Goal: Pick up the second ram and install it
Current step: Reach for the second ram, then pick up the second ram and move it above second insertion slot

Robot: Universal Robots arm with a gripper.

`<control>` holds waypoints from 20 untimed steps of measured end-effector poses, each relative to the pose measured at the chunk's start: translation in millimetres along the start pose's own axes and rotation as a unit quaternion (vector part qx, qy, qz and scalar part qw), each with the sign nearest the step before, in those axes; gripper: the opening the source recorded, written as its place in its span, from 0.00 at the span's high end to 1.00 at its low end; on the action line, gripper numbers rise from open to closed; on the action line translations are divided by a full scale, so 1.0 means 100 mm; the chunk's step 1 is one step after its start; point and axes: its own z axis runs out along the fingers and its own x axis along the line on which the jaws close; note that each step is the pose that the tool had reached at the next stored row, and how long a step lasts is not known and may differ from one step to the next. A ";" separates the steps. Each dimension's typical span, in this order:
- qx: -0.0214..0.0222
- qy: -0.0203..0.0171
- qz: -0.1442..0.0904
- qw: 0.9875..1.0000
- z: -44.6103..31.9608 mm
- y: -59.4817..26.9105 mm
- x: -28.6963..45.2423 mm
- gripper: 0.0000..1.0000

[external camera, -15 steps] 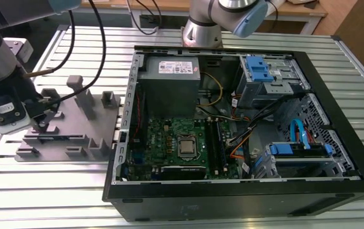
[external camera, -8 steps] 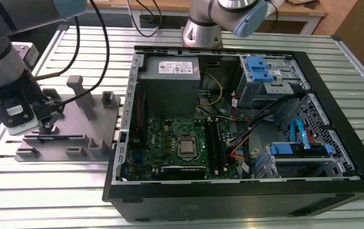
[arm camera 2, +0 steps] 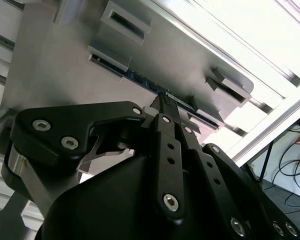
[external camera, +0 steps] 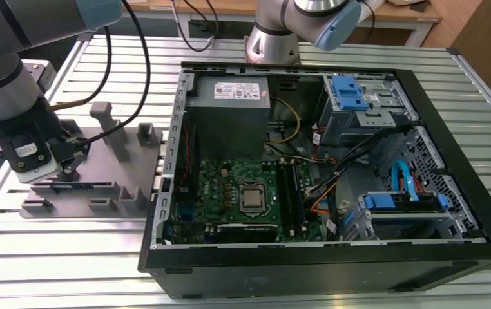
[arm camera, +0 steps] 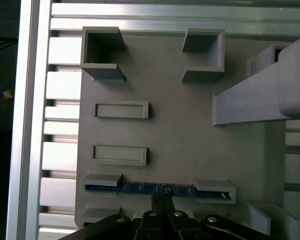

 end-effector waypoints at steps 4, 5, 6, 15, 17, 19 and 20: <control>0.000 0.000 0.000 1.000 0.000 0.000 -0.001 0.89; 0.000 0.000 0.000 1.000 0.000 0.000 -0.001 0.89; 0.000 0.000 0.000 1.000 0.000 0.000 -0.001 0.89; 0.000 0.000 -0.010 1.000 0.001 0.000 -0.002 0.89; 0.001 0.001 -0.024 1.000 0.000 0.000 -0.002 0.89; 0.002 0.001 -0.038 0.999 0.001 0.000 -0.002 0.89; 0.002 0.002 -0.046 0.999 0.001 0.000 -0.002 0.89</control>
